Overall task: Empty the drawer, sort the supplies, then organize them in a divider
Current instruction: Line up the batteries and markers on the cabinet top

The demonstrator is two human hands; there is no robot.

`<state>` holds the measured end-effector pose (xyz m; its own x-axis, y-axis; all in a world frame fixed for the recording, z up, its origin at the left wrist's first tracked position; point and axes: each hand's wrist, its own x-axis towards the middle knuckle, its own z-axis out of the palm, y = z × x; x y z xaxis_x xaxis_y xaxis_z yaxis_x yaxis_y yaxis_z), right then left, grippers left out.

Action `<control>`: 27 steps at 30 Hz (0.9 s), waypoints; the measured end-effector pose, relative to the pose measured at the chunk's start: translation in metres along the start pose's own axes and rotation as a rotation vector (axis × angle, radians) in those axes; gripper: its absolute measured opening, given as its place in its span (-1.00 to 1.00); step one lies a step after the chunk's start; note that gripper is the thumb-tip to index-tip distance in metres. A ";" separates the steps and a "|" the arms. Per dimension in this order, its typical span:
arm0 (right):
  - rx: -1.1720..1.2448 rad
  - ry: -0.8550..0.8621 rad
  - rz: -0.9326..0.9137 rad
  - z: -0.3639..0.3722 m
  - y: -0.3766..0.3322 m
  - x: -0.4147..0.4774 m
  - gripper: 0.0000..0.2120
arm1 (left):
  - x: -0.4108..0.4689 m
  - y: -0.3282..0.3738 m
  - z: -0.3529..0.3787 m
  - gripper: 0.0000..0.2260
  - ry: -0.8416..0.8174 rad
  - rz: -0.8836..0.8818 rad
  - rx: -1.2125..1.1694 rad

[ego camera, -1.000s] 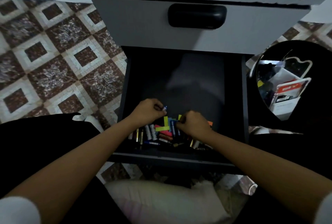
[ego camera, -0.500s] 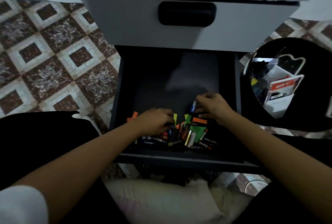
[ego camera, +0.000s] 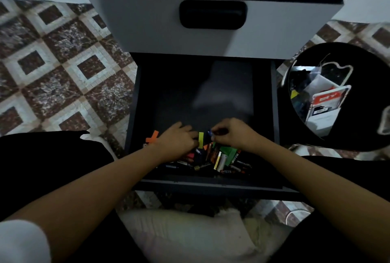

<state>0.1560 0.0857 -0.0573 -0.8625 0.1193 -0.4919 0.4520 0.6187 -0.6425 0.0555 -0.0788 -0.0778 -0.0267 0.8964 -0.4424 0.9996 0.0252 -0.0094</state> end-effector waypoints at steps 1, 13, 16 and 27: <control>-0.119 -0.035 -0.056 0.002 0.000 0.000 -0.77 | -0.001 -0.002 0.001 -0.72 0.001 -0.019 -0.018; -0.737 -0.234 -0.307 0.018 0.006 -0.001 -0.72 | -0.010 -0.036 -0.011 -0.81 0.238 -0.694 -1.689; -0.789 -0.228 -0.325 0.020 0.007 0.000 -0.73 | -0.010 -0.037 -0.012 -0.80 0.179 -0.727 -1.854; -0.638 -0.186 -0.270 0.013 0.004 -0.002 -0.70 | -0.008 -0.035 -0.019 -0.89 0.115 -0.734 -1.895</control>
<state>0.1628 0.0774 -0.0663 -0.8465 -0.2009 -0.4930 -0.0415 0.9481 -0.3153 0.0208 -0.0785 -0.0563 -0.4184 0.5208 -0.7441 -0.4522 0.5910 0.6680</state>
